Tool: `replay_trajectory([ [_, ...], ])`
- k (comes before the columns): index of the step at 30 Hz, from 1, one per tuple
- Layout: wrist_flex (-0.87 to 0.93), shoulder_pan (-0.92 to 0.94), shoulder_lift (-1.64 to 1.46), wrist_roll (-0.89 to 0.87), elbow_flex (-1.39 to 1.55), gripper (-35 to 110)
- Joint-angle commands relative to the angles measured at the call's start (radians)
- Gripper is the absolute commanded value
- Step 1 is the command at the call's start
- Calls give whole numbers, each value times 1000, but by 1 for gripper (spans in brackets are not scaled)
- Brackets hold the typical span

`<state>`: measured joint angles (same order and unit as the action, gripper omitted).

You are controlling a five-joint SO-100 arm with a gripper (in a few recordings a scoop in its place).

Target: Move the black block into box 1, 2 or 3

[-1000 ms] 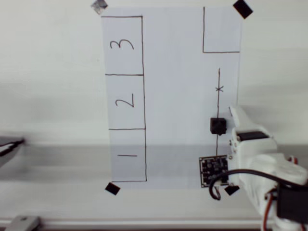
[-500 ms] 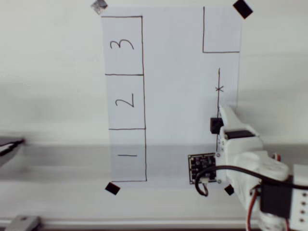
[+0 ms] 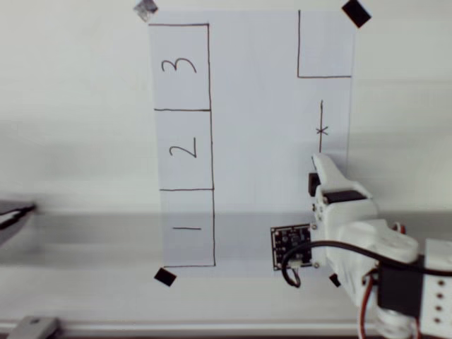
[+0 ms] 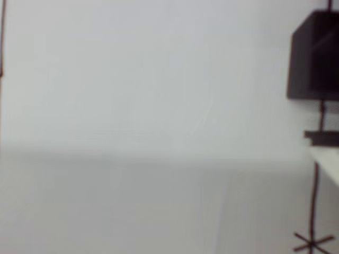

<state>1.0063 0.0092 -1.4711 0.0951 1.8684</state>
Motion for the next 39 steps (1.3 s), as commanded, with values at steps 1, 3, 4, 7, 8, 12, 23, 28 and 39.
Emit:
replay_trajectory([
  [1,-2,9,-18,8,-18,30],
  [3,-2,9,-18,8,-17,30],
  [4,-2,9,-18,8,-17,30],
  [7,-2,11,-18,9,-9,30],
  [8,-3,11,-18,11,-8,30],
  [12,-11,11,-28,11,8,30],
  [23,-35,9,-55,15,51,30],
  [28,-48,8,-57,-12,51,0],
  [39,-69,-2,-100,-97,3,0],
])
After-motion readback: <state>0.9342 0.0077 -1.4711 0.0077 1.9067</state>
